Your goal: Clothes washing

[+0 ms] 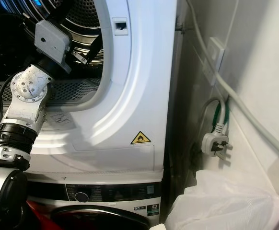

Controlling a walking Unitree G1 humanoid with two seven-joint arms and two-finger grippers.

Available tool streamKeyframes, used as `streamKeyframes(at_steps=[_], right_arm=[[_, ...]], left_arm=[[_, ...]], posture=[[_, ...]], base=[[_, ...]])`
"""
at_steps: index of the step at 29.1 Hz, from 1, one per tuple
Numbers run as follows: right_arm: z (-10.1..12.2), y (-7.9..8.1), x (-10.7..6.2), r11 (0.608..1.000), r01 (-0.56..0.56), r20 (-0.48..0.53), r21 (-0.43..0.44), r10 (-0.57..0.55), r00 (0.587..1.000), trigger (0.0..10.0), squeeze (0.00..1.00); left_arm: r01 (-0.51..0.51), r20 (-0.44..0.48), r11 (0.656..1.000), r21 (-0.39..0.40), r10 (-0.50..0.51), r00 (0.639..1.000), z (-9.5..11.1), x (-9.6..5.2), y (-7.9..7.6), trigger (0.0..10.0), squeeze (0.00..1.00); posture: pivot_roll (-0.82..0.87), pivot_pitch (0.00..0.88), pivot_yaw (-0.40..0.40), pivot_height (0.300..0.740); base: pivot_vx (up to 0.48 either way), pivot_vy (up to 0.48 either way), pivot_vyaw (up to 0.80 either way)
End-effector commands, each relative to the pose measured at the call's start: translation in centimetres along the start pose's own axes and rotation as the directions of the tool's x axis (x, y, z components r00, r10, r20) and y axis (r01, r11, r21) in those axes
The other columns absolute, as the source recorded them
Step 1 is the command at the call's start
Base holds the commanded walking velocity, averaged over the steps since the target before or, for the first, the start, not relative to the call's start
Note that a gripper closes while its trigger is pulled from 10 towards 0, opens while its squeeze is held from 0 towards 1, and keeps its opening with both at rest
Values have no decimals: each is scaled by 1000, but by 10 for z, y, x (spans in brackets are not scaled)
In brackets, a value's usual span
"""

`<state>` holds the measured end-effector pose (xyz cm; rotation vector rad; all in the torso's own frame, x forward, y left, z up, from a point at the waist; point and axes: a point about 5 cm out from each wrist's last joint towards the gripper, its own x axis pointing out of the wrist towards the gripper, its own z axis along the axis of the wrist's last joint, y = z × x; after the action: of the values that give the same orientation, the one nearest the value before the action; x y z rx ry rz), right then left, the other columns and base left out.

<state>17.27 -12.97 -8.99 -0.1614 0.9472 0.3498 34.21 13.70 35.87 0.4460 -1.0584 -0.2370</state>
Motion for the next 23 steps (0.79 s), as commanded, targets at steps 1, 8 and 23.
streamKeyframes(at_steps=[1,8,23], right_arm=[[1,3,0,1000,-3,11,11,3,1000,10000,0],[0,1,0,1000,-3,16,12,2,1000,10000,0],[-1,-1,-1,1000,-4,16,3,4,1000,10000,0]], left_arm=[[-90,20,995,51,89,996,14,-8,11,10000,0],[-273,0,925,263,283,959,49,-47,30,10000,0],[-210,-385,939,273,306,871,29,-136,31,10000,0]], posture=[[47,0,107,740],[72,0,93,740],[101,0,72,740]], base=[[0,0,0],[0,0,0],[0,0,0]])
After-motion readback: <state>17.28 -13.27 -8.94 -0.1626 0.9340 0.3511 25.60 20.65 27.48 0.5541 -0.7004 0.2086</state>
